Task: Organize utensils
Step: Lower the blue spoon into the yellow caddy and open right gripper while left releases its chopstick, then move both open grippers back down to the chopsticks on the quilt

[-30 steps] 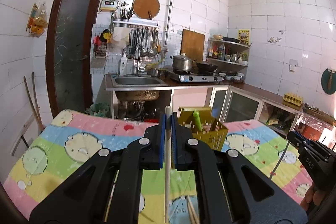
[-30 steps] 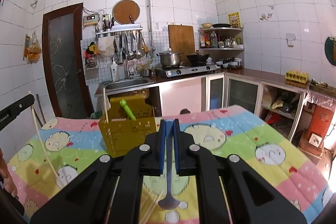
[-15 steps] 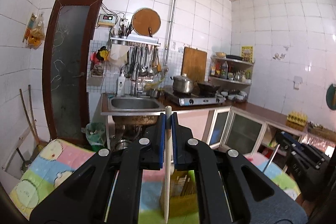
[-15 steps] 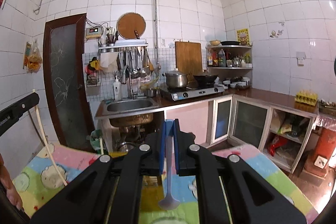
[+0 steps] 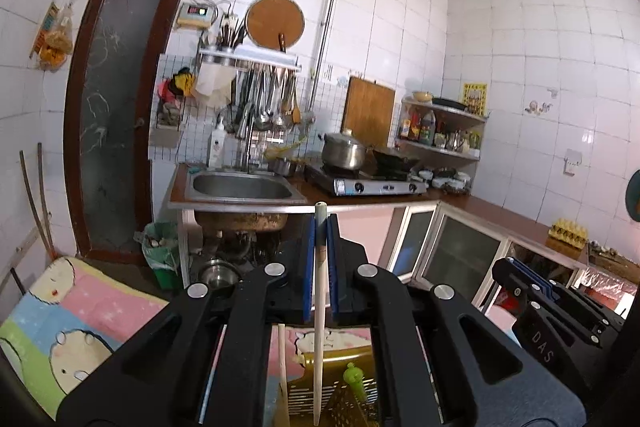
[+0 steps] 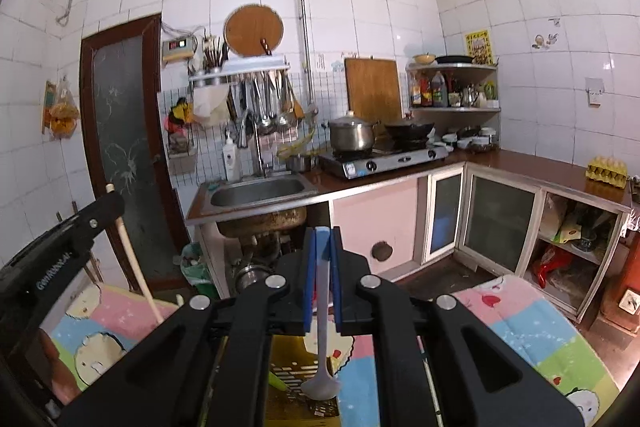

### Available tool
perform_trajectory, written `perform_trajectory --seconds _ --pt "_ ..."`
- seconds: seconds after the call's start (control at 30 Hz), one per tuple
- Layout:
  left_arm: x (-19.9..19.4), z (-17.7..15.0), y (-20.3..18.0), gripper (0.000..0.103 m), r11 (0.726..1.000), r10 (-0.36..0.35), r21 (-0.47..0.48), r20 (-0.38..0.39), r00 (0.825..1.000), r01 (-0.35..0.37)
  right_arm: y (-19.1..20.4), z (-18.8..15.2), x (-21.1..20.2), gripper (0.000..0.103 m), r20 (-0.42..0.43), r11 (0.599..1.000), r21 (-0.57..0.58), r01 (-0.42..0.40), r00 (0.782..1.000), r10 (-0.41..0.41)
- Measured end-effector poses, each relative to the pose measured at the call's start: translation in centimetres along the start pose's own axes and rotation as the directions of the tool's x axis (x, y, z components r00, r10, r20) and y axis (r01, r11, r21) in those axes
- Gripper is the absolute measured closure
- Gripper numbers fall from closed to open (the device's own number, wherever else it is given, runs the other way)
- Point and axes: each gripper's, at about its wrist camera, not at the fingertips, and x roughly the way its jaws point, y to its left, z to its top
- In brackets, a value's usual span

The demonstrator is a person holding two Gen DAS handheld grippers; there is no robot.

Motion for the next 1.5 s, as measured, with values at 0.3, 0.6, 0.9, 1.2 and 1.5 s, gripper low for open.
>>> perform_trajectory --seconds 0.3,0.6,0.9,1.2,1.5 --pt "3.1 -4.4 1.5 0.098 0.999 0.034 0.035 -0.095 0.995 -0.03 0.1 -4.5 4.2 0.096 -0.109 1.0 -0.005 -0.017 0.994 0.016" --pt "0.0 -3.9 3.6 0.068 0.999 0.049 0.023 -0.13 0.99 -0.046 0.2 -4.9 2.0 0.066 -0.147 1.0 -0.017 -0.018 0.989 0.015" --pt "-9.1 -3.1 4.7 0.011 0.994 0.09 0.064 -0.092 0.992 -0.084 -1.5 -5.4 -5.7 0.033 -0.138 0.998 -0.021 0.062 0.988 -0.064" --pt "-12.7 -8.7 5.5 0.005 0.998 0.051 0.046 -0.243 0.969 -0.041 -2.9 -12.6 -11.1 0.024 -0.243 0.994 -0.042 0.1 0.964 -0.108" --pt "-11.6 -18.1 5.6 0.005 0.997 0.075 0.062 -0.443 0.893 -0.053 -4.5 -21.8 -10.7 0.024 -0.425 0.99 -0.007 0.138 0.896 -0.127"
